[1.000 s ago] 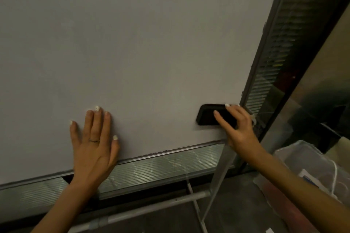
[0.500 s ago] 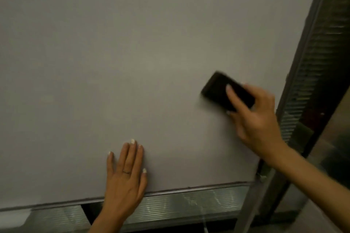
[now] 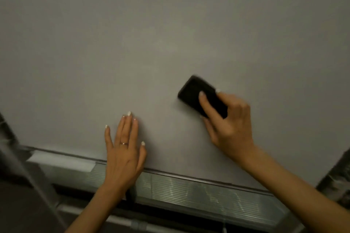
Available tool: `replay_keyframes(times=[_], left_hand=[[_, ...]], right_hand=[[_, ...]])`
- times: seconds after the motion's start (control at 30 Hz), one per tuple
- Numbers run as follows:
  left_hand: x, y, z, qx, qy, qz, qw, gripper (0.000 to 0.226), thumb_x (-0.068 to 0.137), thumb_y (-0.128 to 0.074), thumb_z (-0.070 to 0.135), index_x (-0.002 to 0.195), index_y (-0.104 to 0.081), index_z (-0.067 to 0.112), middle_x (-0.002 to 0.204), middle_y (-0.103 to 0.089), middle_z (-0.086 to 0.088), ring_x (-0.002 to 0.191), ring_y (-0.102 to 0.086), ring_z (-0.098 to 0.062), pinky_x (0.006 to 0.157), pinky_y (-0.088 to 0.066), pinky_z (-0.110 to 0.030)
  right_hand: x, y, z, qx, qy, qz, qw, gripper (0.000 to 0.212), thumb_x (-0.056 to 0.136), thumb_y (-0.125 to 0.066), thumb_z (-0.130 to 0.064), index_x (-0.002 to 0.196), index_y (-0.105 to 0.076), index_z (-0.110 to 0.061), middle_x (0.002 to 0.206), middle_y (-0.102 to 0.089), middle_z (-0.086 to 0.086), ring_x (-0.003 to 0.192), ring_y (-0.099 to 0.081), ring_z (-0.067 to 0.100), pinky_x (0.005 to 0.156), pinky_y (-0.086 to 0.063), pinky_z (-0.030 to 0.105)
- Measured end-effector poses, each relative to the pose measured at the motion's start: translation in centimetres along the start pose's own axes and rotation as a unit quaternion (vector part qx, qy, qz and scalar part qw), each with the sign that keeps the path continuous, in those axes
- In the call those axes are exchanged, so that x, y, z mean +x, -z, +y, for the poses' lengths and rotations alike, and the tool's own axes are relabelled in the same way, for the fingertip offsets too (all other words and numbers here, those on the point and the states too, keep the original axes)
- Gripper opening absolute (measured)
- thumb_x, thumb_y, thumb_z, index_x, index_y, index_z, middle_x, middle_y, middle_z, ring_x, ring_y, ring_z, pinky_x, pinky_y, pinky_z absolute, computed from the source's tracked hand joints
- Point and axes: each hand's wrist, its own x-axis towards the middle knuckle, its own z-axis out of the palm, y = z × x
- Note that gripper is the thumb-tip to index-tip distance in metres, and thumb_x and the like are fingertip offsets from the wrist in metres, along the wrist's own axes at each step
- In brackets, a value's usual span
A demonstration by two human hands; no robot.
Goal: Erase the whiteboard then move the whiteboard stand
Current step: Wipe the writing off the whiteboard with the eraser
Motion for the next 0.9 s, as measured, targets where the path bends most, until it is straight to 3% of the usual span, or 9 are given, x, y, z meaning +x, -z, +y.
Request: replay_keyframes(times=[0.1,0.23,0.33,0.63,0.77,0.9], left_hand=[[-2.2,1.0,-2.8,0.012,0.024,-0.026,0.999,0.062,0.091,-0.036,0.025,0.145,-0.021,-0.001,0.152,-0.022,-0.02,0.142,-0.019,-0.03,0.117,-0.005,-0.051],[-5.5,2.6,-7.2,0.039,0.045,-0.076,0.995,0.062,0.089,-0.038,0.022,0.145,-0.024,-0.003,0.153,-0.022,-0.018,0.144,-0.014,-0.026,0.117,-0.007,-0.046],[-6.8,3.6,-9.8,0.038,0.054,-0.109,0.992,0.06,0.089,-0.039,0.022,0.143,-0.029,-0.002,0.151,-0.026,-0.017,0.142,-0.019,-0.027,0.116,-0.01,-0.043],[-6.3,4.6,-15.6,-0.015,-0.048,-0.134,0.99,0.052,0.088,-0.046,0.018,0.137,-0.038,0.002,0.145,-0.036,-0.015,0.134,-0.034,-0.025,0.112,-0.023,-0.037],[-7.0,5.0,-19.5,-0.028,-0.066,-0.158,0.985,0.059,0.084,-0.055,0.02,0.138,-0.038,0.005,0.145,-0.034,-0.012,0.131,-0.037,-0.024,0.11,-0.025,-0.034],[-6.9,5.3,-23.0,-0.031,-0.029,-0.158,0.987,0.087,0.066,-0.083,0.015,0.138,-0.037,0.002,0.14,-0.039,-0.018,0.126,-0.039,-0.027,0.104,-0.028,-0.034]], right_hand=[[-4.5,-2.2,-3.6,0.011,0.081,-0.056,0.995,0.057,0.078,-0.063,0.001,0.132,-0.05,-0.012,0.123,-0.044,0.018,0.105,-0.045,0.033,0.087,-0.039,0.043],[-8.3,-3.8,-6.7,0.029,0.157,-0.141,0.977,0.045,0.094,-0.027,0.006,0.131,-0.048,-0.011,0.121,-0.045,0.019,0.101,-0.045,0.032,0.084,-0.036,0.042],[-8.1,-5.1,-8.4,0.038,0.175,-0.18,0.967,0.049,0.097,-0.014,0.006,0.13,-0.047,-0.01,0.117,-0.046,0.019,0.098,-0.045,0.033,0.082,-0.035,0.042],[-4.4,-10.7,-16.4,0.055,0.233,-0.191,0.952,0.05,0.09,-0.022,0.007,0.132,-0.045,-0.008,0.114,-0.046,0.019,0.097,-0.045,0.034,0.083,-0.033,0.041],[-2.1,-13.7,-22.6,0.097,0.175,-0.182,0.963,0.052,0.08,-0.036,0.001,0.131,-0.046,-0.007,0.115,-0.048,0.02,0.098,-0.047,0.033,0.083,-0.037,0.041],[-0.1,-16.2,-28.8,0.128,0.102,-0.182,0.97,0.047,0.081,-0.043,-0.004,0.128,-0.051,-0.005,0.114,-0.061,0.021,0.103,-0.049,0.031,0.089,-0.037,0.038]])
